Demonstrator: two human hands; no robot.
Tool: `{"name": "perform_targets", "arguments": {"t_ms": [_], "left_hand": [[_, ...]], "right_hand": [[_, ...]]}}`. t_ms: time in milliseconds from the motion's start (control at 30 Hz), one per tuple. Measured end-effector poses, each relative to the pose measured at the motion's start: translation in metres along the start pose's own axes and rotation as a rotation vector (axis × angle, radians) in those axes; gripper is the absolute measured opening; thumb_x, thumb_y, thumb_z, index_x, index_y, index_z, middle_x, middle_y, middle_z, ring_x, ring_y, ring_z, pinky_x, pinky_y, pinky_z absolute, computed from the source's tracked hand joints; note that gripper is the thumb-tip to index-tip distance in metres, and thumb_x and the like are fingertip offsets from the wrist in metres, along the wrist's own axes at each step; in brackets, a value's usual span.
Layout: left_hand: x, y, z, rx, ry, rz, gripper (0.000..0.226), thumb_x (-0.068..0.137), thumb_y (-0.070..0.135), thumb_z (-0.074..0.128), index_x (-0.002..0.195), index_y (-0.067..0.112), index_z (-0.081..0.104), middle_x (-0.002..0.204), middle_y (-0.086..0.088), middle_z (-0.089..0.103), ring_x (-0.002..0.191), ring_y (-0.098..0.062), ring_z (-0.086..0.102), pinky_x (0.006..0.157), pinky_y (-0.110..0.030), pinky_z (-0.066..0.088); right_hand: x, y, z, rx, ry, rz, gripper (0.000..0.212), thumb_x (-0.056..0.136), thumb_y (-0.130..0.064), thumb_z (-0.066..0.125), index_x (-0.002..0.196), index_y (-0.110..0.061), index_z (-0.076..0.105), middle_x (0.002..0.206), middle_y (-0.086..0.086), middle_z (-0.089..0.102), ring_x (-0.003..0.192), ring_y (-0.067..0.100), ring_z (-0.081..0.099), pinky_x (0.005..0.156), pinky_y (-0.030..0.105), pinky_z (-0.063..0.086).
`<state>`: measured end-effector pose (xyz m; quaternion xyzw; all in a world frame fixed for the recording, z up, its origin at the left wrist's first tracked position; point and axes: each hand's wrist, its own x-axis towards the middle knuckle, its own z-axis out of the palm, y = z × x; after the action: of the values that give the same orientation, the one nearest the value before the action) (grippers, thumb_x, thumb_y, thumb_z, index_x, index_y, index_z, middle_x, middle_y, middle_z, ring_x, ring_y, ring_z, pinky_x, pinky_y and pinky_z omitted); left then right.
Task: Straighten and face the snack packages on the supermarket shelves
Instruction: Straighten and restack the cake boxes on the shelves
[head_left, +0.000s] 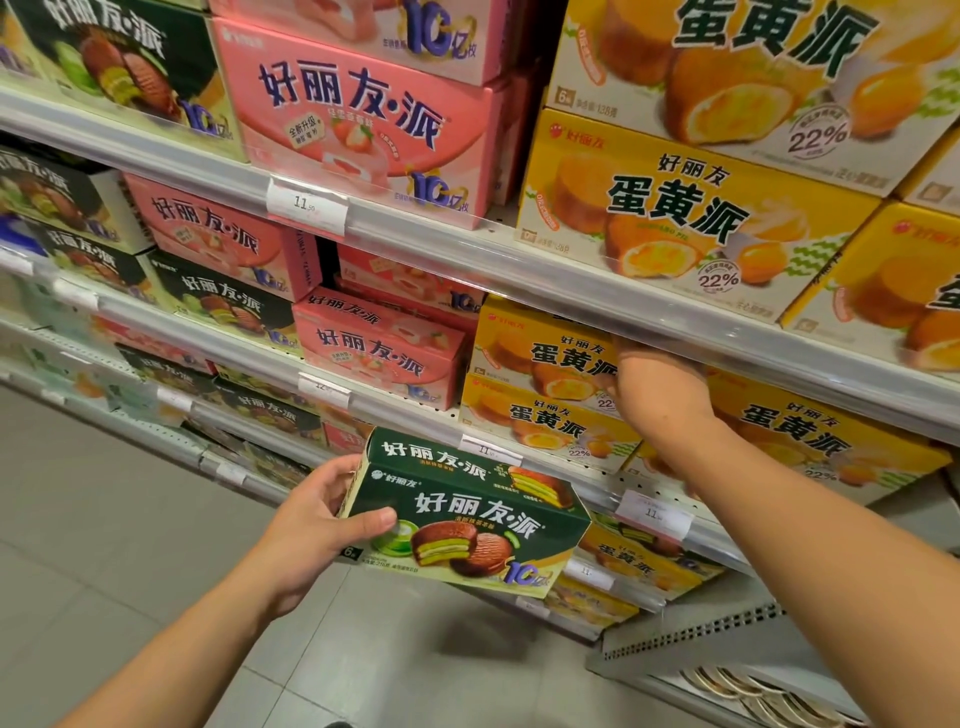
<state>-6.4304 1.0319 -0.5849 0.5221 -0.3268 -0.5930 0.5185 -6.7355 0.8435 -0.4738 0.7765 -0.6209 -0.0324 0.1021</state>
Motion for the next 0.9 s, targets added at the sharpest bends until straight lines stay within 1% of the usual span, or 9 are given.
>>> {"name": "perform_targets", "arguments": {"t_ms": [133, 267, 300, 367, 467, 533, 567, 700, 900], "left_hand": [[-0.001, 0.001, -0.002, 0.016, -0.003, 0.006, 0.077, 0.052, 0.013, 0.089, 0.122, 0.015, 0.055, 0.114, -0.009, 0.071, 0.103, -0.027, 0.070, 0.072, -0.029, 0.058], [-0.002, 0.001, -0.003, 0.010, 0.001, 0.008, 0.074, 0.054, 0.013, 0.089, 0.120, 0.016, 0.056, 0.115, -0.009, 0.071, 0.103, -0.028, 0.069, 0.072, -0.029, 0.058], [-0.002, 0.001, -0.004, 0.010, 0.007, 0.011, 0.075, 0.054, 0.013, 0.091, 0.120, 0.016, 0.056, 0.115, -0.009, 0.071, 0.104, -0.028, 0.069, 0.072, -0.029, 0.058], [-0.003, 0.003, -0.008, 0.014, 0.020, 0.018, 0.081, 0.051, 0.018, 0.096, 0.120, 0.016, 0.056, 0.115, -0.008, 0.071, 0.104, -0.026, 0.069, 0.072, -0.029, 0.058], [-0.005, 0.006, -0.022, 0.015, 0.055, 0.026, 0.081, 0.049, 0.020, 0.096, 0.120, 0.017, 0.057, 0.114, -0.008, 0.071, 0.103, -0.026, 0.069, 0.072, -0.031, 0.059], [-0.008, 0.010, -0.037, 0.002, 0.069, 0.029, 0.076, 0.052, 0.013, 0.095, 0.119, 0.017, 0.057, 0.114, -0.009, 0.071, 0.104, -0.027, 0.069, 0.072, -0.031, 0.059], [-0.010, 0.012, -0.046, -0.007, 0.075, 0.034, 0.075, 0.053, 0.011, 0.093, 0.119, 0.016, 0.058, 0.114, -0.009, 0.071, 0.104, -0.028, 0.069, 0.072, -0.031, 0.059], [-0.016, 0.025, -0.099, -0.065, 0.118, 0.047, 0.080, 0.051, 0.017, 0.095, 0.121, 0.014, 0.056, 0.116, -0.009, 0.071, 0.105, -0.028, 0.068, 0.073, -0.033, 0.059], [-0.009, 0.044, -0.211, -0.099, 0.132, 0.043, 0.070, 0.059, 0.002, 0.082, 0.123, 0.010, 0.055, 0.118, -0.011, 0.070, 0.106, -0.027, 0.068, 0.074, -0.032, 0.059]], "right_hand": [[0.000, 0.002, 0.005, 0.011, 0.006, -0.024, 0.033, 0.094, -0.024, 0.059, 0.064, -0.016, 0.050, 0.057, -0.001, 0.050, 0.049, 0.017, 0.048, 0.041, 0.023, 0.027], [-0.009, -0.003, -0.001, 0.060, 0.027, 0.017, 0.030, 0.093, -0.043, 0.057, 0.078, -0.016, 0.055, 0.065, -0.001, 0.055, 0.057, 0.016, 0.053, 0.051, 0.030, 0.045], [-0.015, -0.008, -0.001, 0.057, 0.085, -0.002, 0.030, 0.092, -0.045, 0.056, 0.093, -0.015, 0.057, 0.076, 0.000, 0.060, 0.067, 0.019, 0.058, 0.058, 0.034, 0.050], [-0.031, -0.023, 0.004, 0.084, 0.198, -0.111, 0.050, 0.090, -0.049, 0.053, 0.127, -0.015, 0.049, 0.115, 0.008, 0.061, 0.104, 0.028, 0.059, 0.087, 0.046, 0.050], [-0.056, -0.062, 0.006, 0.229, 0.122, -0.369, 0.065, 0.093, -0.058, 0.036, 0.147, -0.022, 0.033, 0.154, 0.001, 0.033, 0.143, 0.023, 0.027, 0.118, 0.046, 0.017], [-0.066, -0.092, 0.004, 0.323, -0.009, -0.480, 0.074, 0.090, -0.070, 0.022, 0.149, -0.026, 0.031, 0.158, -0.004, 0.026, 0.147, 0.017, 0.017, 0.120, 0.041, 0.003], [-0.069, -0.109, 0.003, 0.373, -0.062, -0.524, 0.080, 0.086, -0.076, 0.019, 0.150, -0.027, 0.030, 0.157, -0.006, 0.027, 0.146, 0.016, 0.019, 0.119, 0.039, 0.003], [-0.062, -0.175, -0.003, 0.496, -0.264, -0.622, 0.091, 0.074, -0.081, 0.044, 0.148, -0.030, 0.027, 0.148, -0.008, 0.042, 0.130, 0.014, 0.043, 0.108, 0.036, 0.036], [-0.028, -0.284, -0.011, 0.528, -0.359, -0.526, 0.081, 0.074, -0.066, 0.066, 0.141, -0.028, 0.043, 0.127, -0.005, 0.056, 0.114, 0.016, 0.052, 0.094, 0.034, 0.046]]}}
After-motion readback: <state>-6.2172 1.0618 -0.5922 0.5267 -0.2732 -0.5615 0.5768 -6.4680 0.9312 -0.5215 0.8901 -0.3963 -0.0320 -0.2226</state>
